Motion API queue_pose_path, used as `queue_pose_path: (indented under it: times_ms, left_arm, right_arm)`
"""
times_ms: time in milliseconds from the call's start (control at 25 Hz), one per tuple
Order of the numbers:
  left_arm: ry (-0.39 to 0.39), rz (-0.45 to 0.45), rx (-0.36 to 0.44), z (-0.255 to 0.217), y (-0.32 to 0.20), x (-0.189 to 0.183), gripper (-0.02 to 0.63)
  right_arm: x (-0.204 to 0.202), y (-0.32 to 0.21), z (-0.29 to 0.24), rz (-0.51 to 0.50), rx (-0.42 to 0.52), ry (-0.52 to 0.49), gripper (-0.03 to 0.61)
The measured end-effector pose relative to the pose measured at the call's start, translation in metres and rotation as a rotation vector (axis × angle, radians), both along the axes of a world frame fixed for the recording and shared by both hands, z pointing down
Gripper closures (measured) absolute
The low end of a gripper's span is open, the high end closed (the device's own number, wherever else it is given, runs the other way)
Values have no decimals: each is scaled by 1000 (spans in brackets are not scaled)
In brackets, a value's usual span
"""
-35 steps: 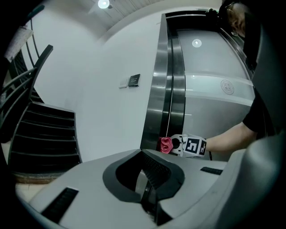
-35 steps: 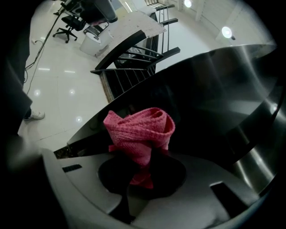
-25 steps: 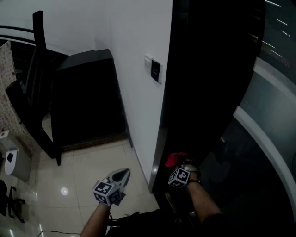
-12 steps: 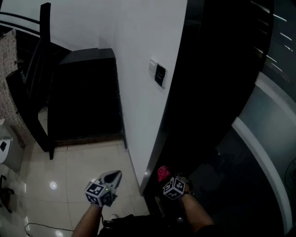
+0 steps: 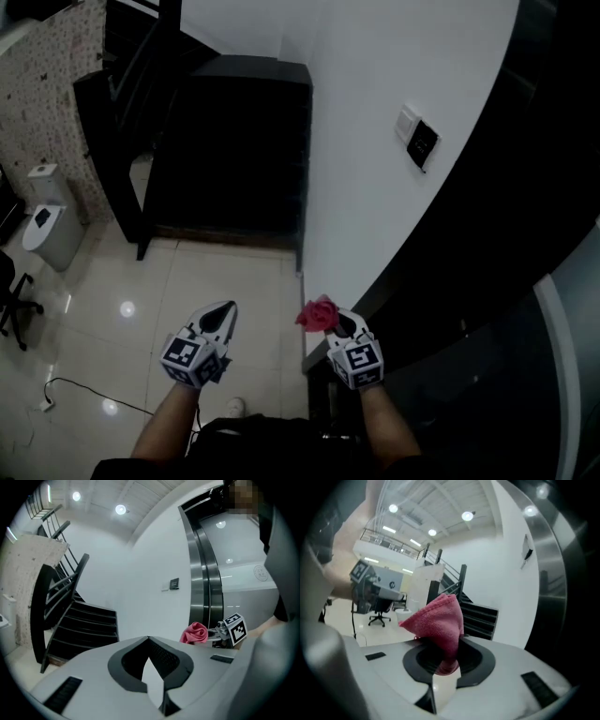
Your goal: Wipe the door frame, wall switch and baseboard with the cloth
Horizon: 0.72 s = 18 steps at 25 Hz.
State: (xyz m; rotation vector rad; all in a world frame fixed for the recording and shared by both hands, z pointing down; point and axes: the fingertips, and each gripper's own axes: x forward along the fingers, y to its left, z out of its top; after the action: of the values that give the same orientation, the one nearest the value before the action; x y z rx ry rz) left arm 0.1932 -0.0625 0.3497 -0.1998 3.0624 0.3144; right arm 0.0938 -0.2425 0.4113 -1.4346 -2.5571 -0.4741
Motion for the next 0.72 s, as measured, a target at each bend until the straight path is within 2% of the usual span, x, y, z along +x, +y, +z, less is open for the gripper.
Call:
queue_pose_path:
  times_ms: [120, 200, 440, 720]
  left_arm:
    - [-36, -68, -14, 0, 35, 13, 621]
    - [-57, -104, -25, -1, 52, 17, 623]
    - [-83, -151, 2, 0, 88, 23, 623]
    - [-84, -211, 34, 11, 170, 27, 621]
  right_arm:
    - [-6, 16, -29, 61, -198, 23, 522]
    - [-10, 27, -41, 80, -273, 25, 522]
    - [-22, 65, -33, 53, -268, 41, 522]
    - [-39, 130, -18, 54, -279, 72, 522]
